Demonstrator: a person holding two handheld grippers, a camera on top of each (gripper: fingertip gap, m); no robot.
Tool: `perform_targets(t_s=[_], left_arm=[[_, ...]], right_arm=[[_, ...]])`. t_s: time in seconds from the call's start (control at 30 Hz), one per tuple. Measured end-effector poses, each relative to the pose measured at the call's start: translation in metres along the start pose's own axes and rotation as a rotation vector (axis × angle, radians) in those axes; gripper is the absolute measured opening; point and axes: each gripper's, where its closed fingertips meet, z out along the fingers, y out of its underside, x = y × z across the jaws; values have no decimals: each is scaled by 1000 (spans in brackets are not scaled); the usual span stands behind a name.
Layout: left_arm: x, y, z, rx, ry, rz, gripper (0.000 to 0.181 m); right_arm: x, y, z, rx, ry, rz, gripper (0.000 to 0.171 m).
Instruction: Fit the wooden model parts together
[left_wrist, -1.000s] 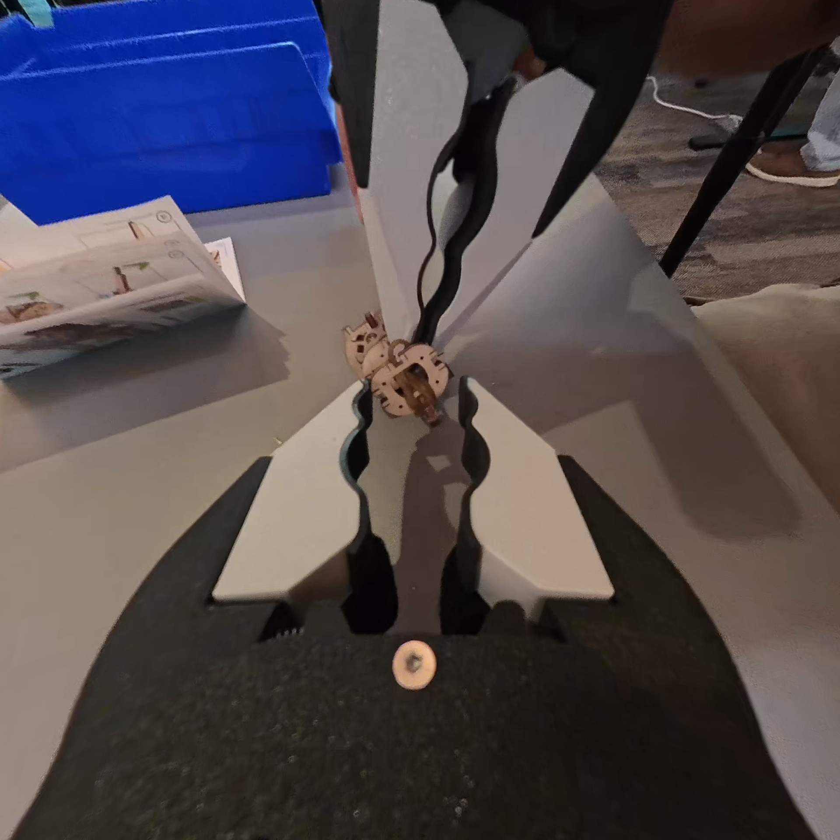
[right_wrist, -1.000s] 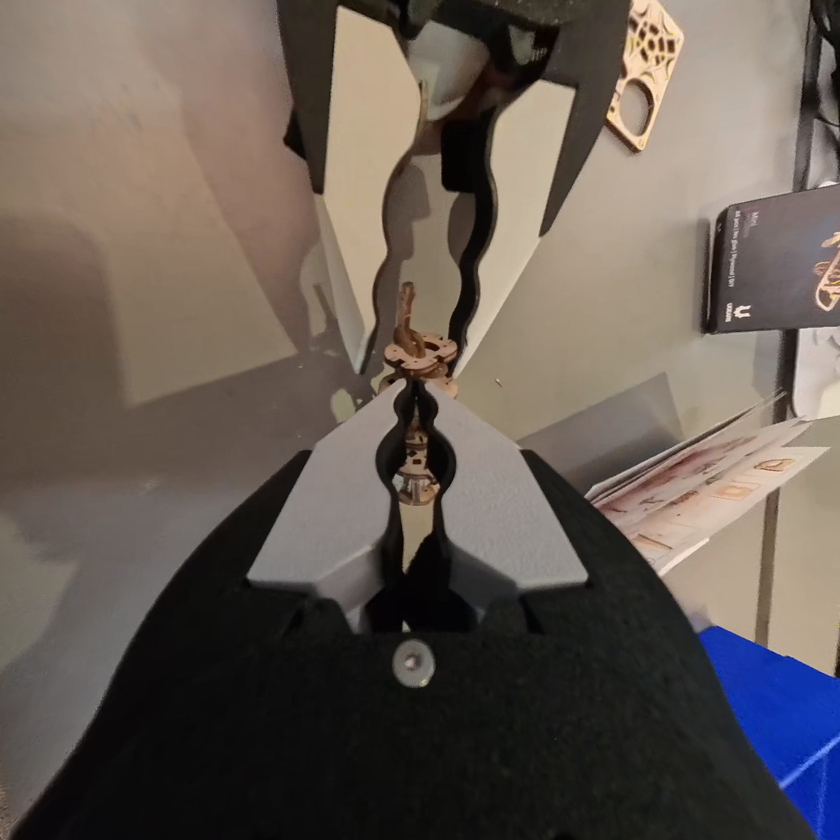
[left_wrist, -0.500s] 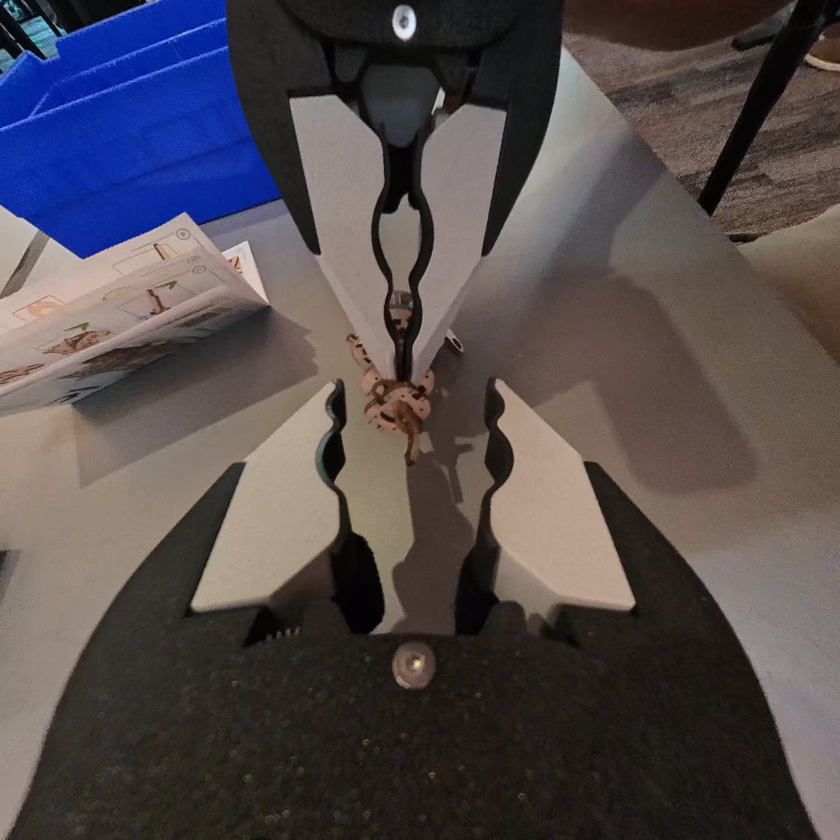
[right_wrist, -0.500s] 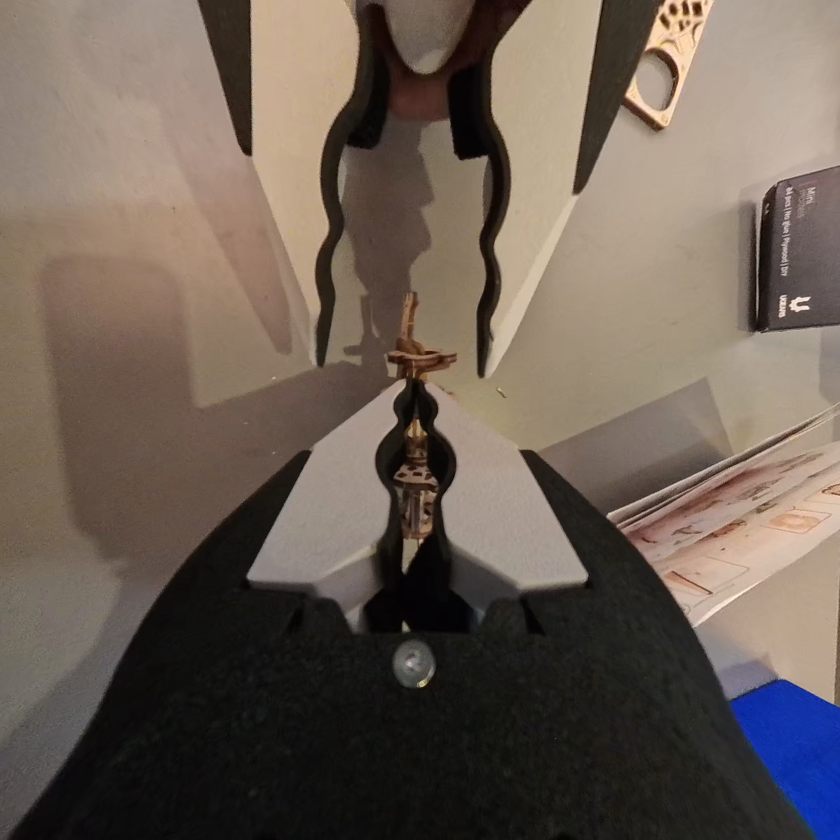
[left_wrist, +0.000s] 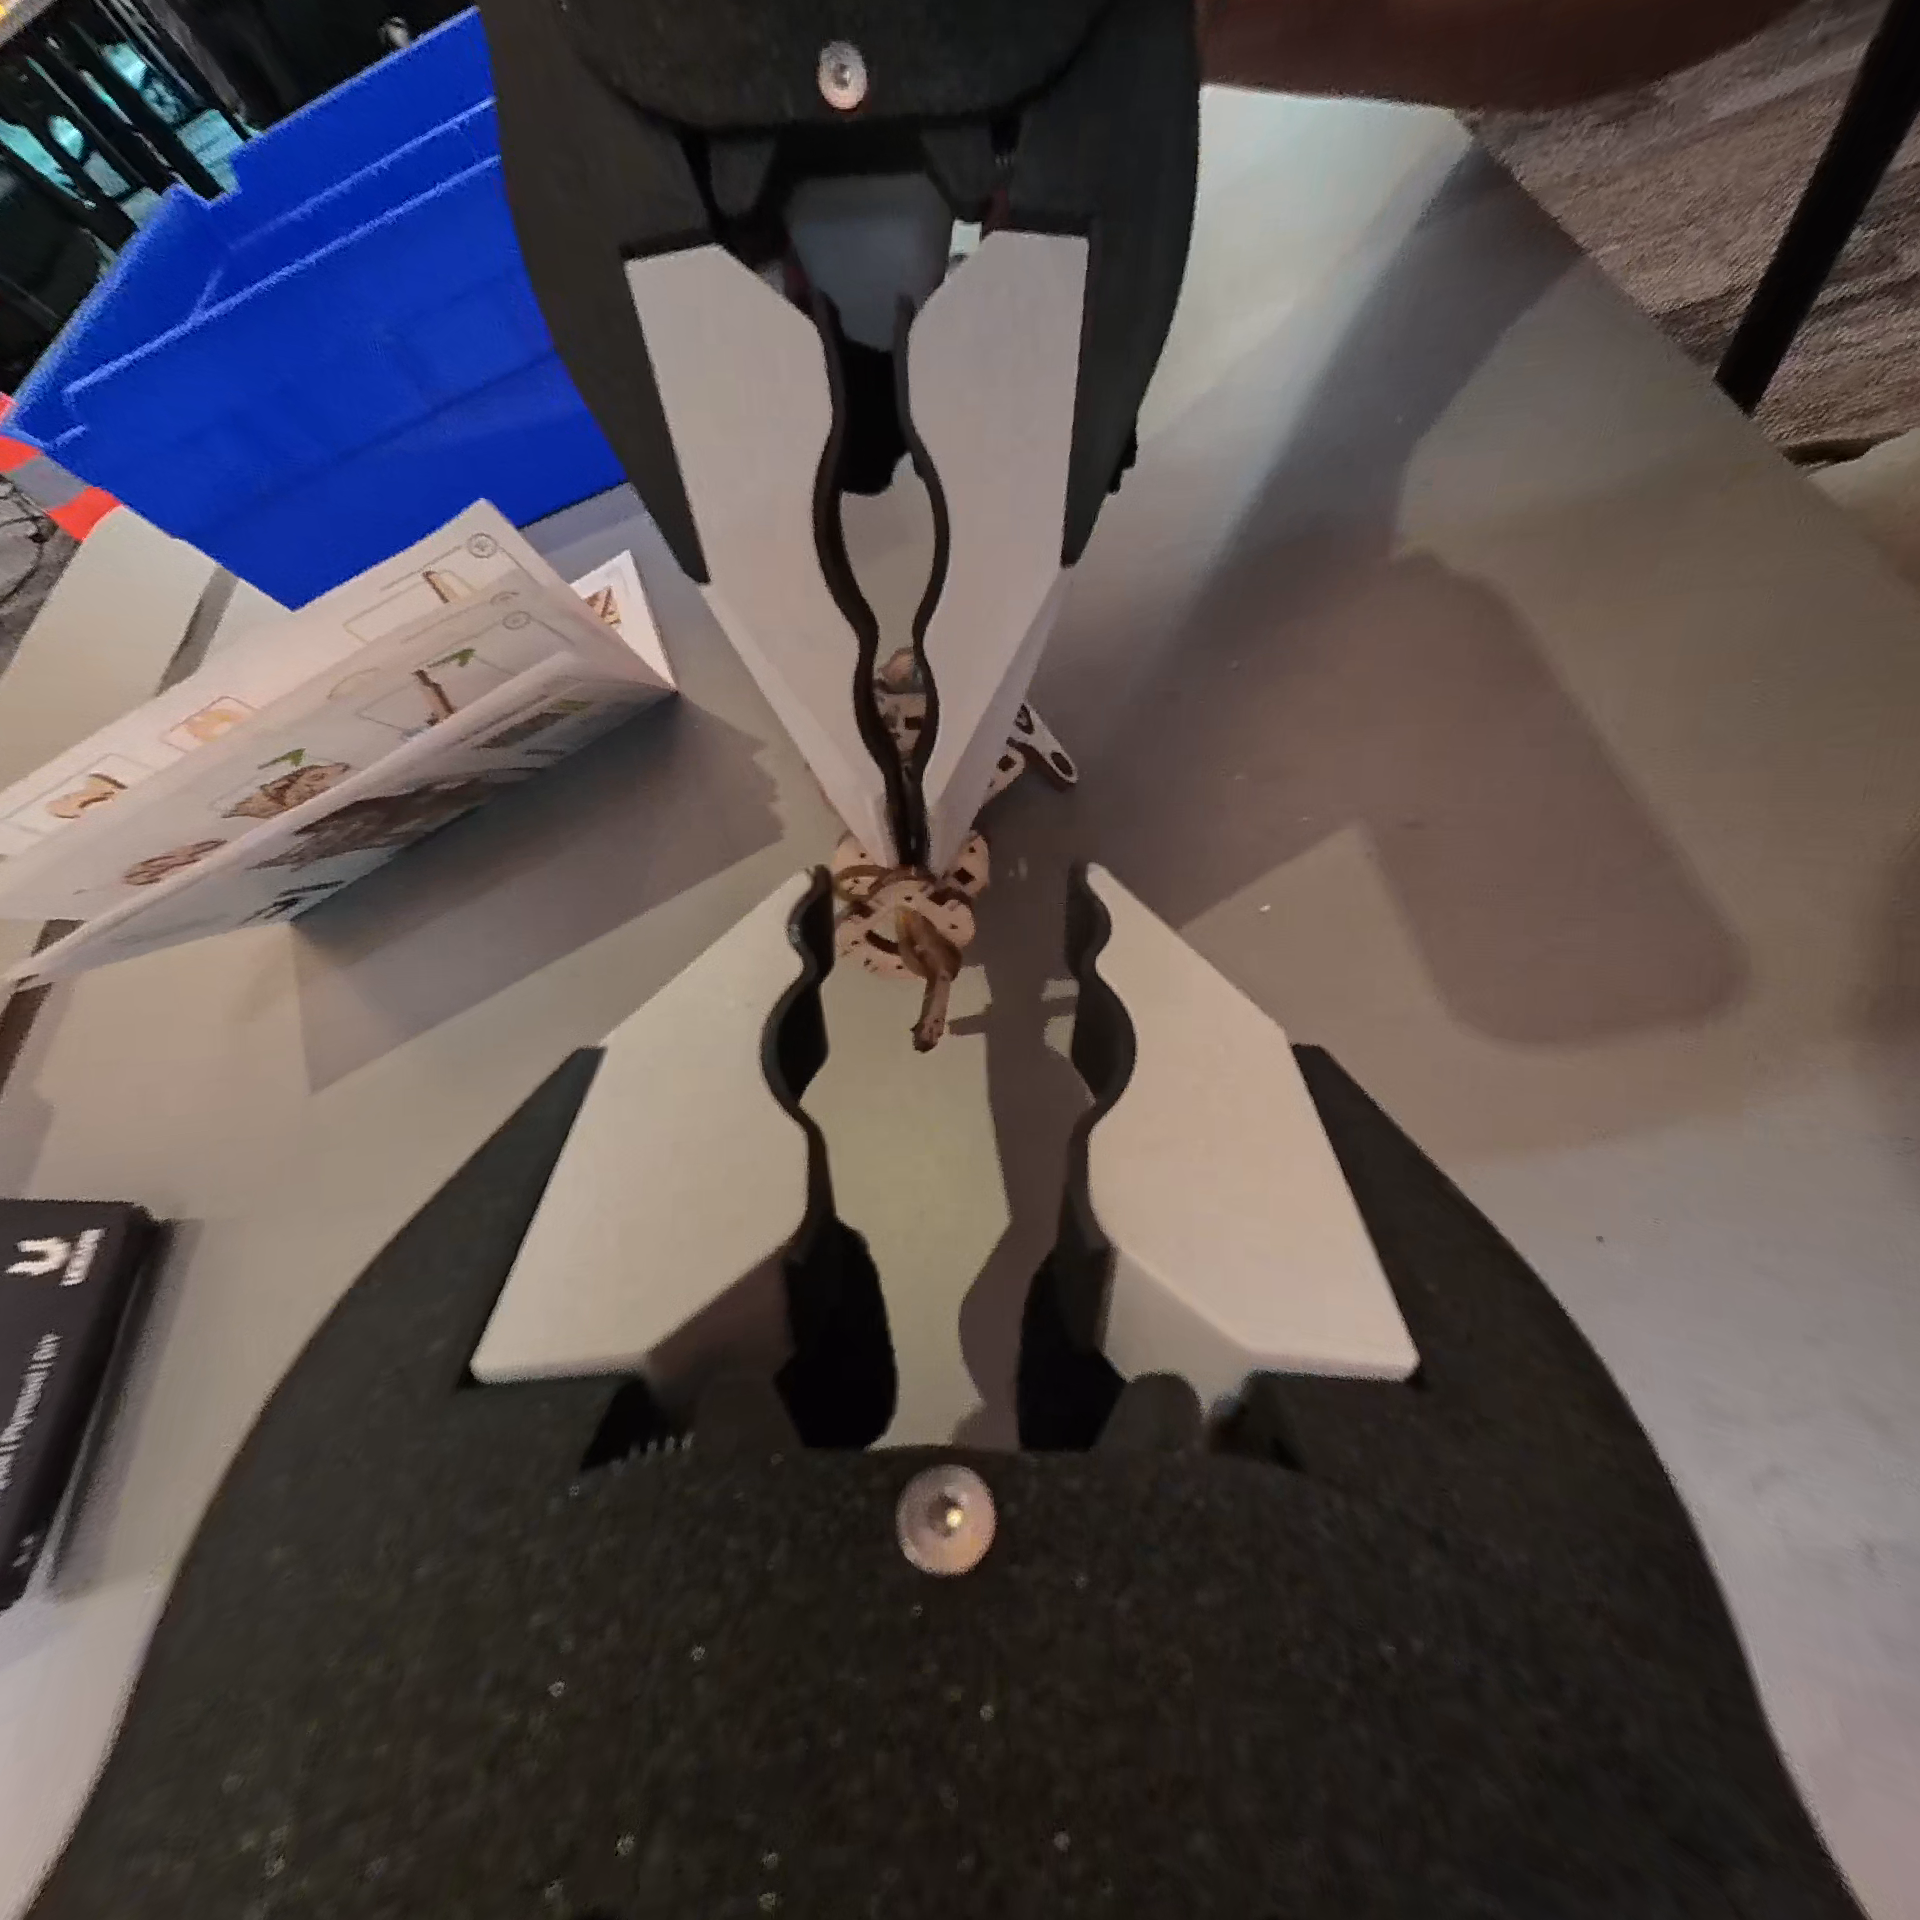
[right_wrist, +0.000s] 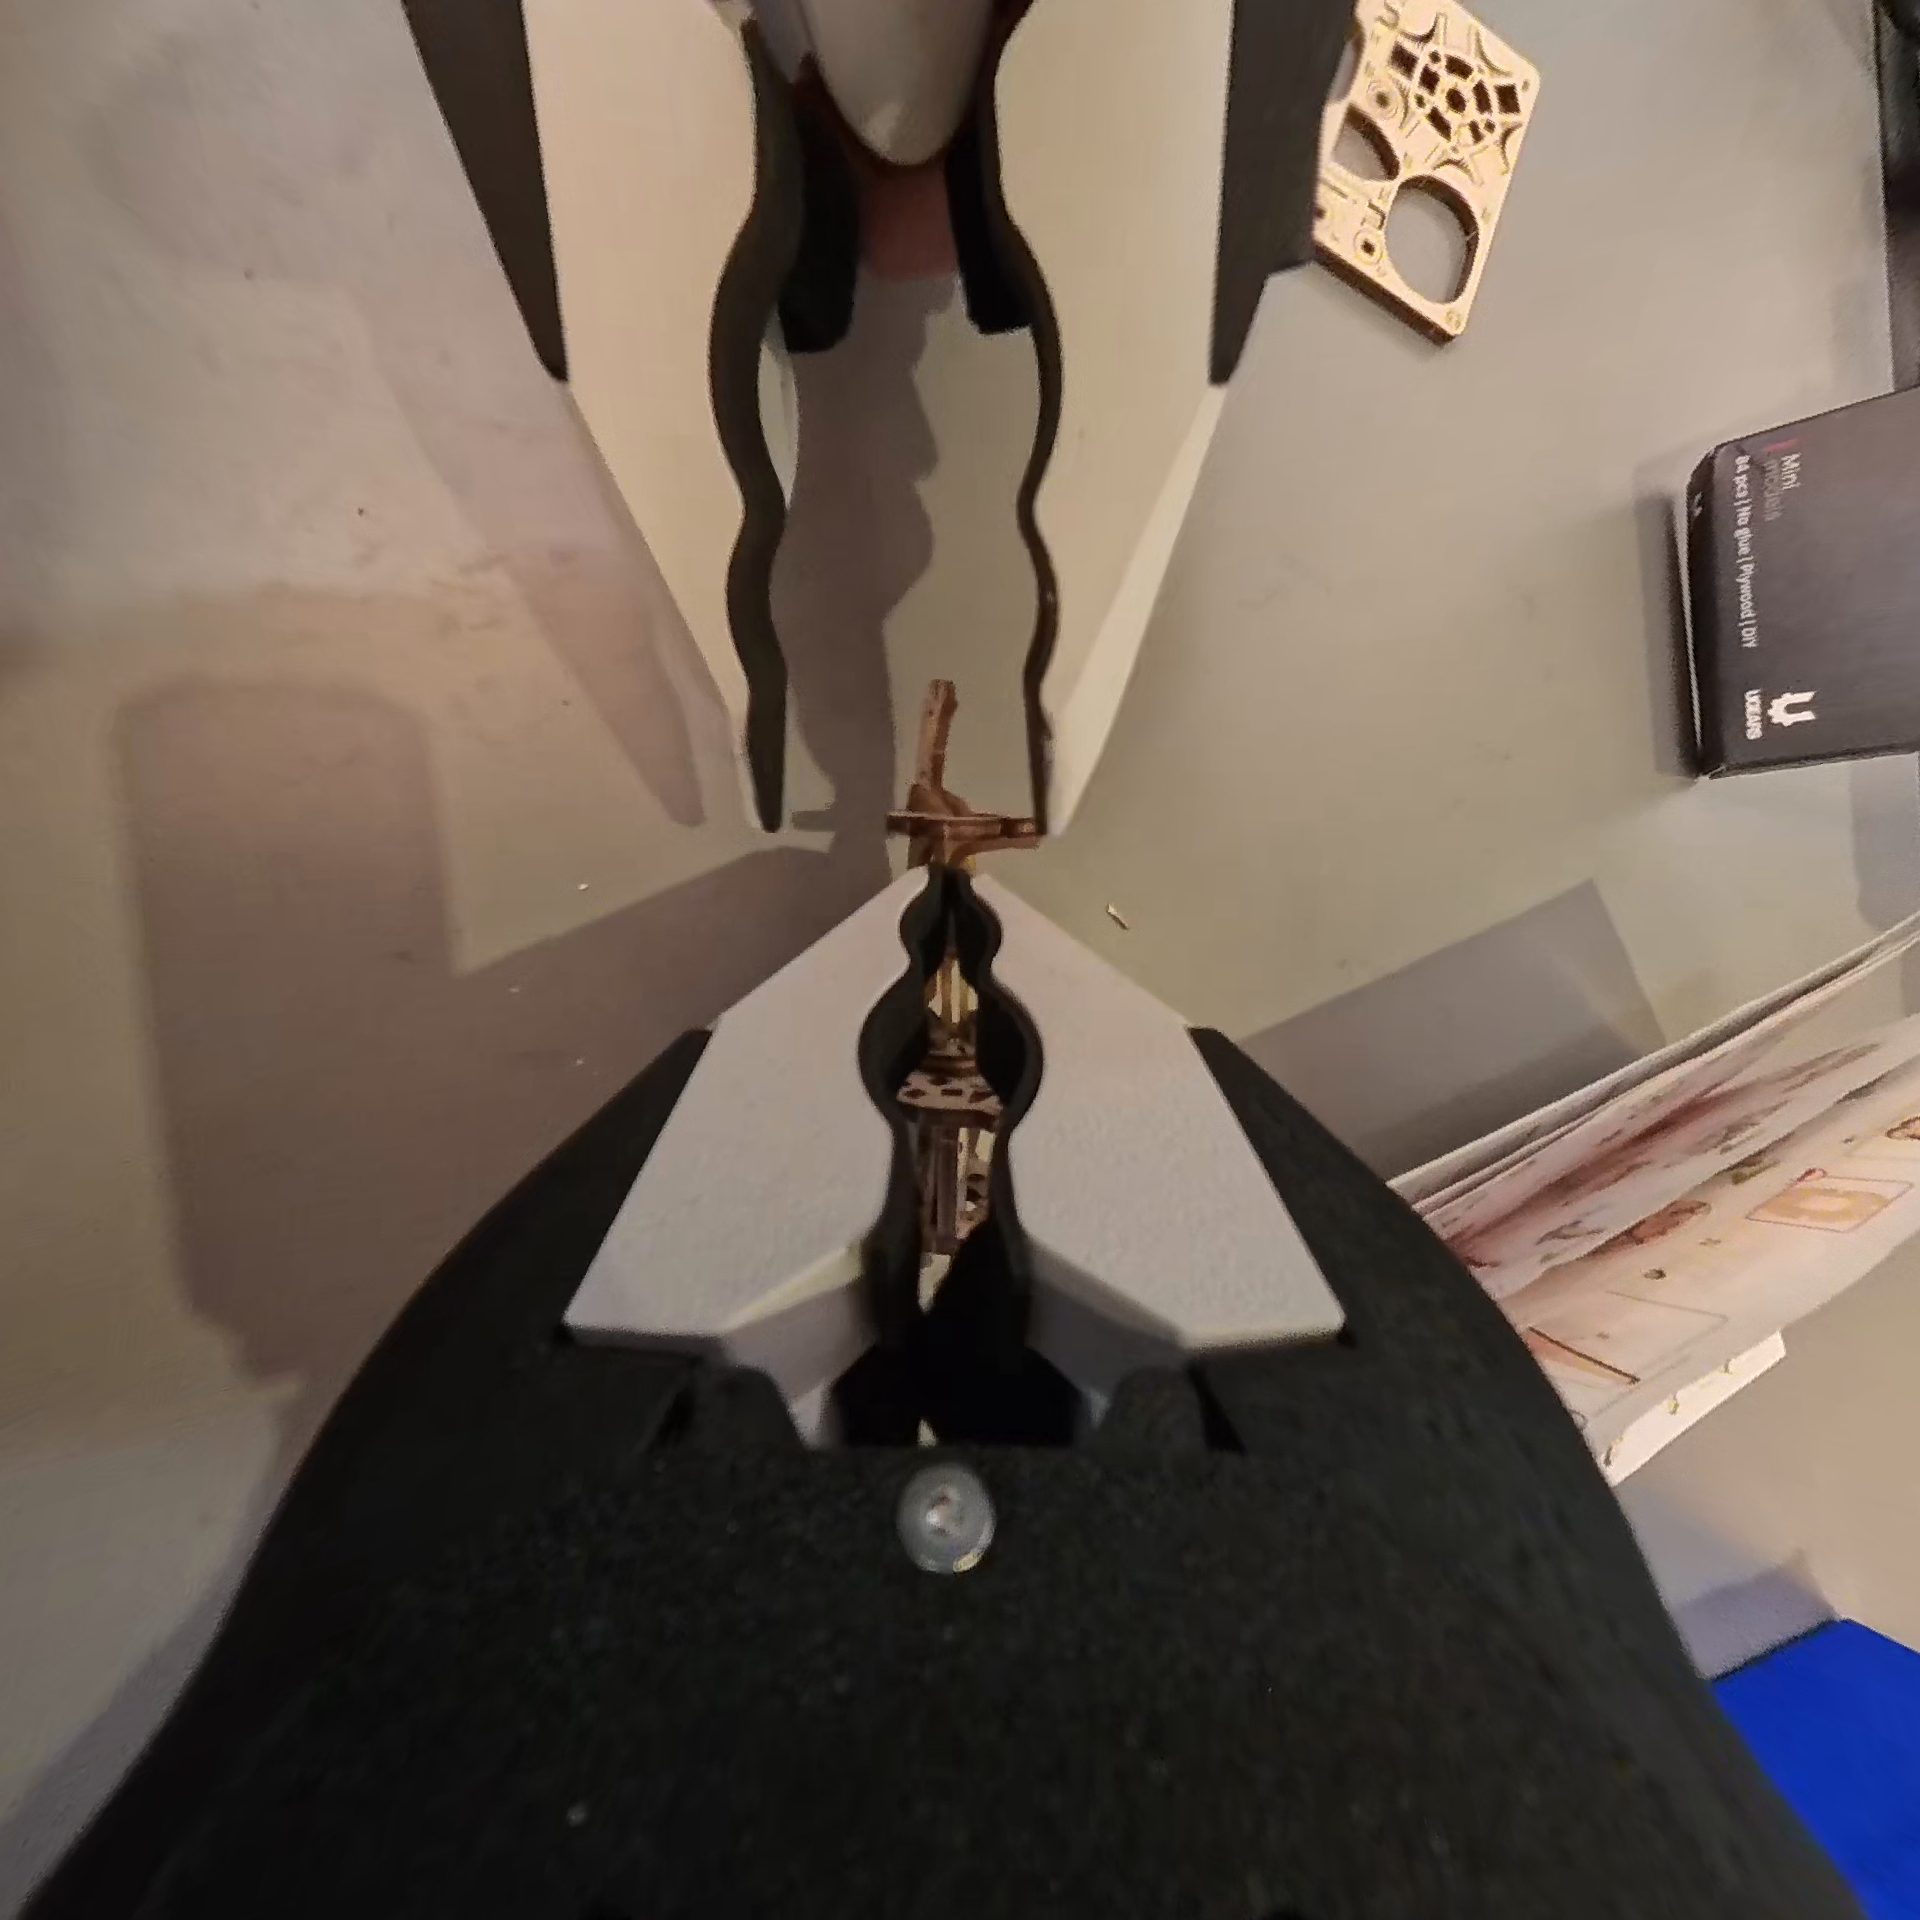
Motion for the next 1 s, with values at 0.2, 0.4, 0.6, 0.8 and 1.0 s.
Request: perform_targets(t_s=[0.2, 0.4, 0.6, 0.8, 1.0], left_arm=[[9, 6, 8, -43, 45, 9, 44], [18, 13, 5, -91, 123, 11, 45], [32, 22, 2, -153, 224, 19, 46], [29, 21, -1, -156, 250, -49, 59], [37, 21, 1, -141, 244, -11, 61]], right_arm=[[-3, -4, 2, 8, -8, -24, 0], [-10, -6, 5, 3, -37, -27, 0], [-19, -5, 11, -24, -71, -71, 0], [-21, -4, 16, -65, -72, -113, 0], [-21, -3, 16, -80, -70, -120, 0]])
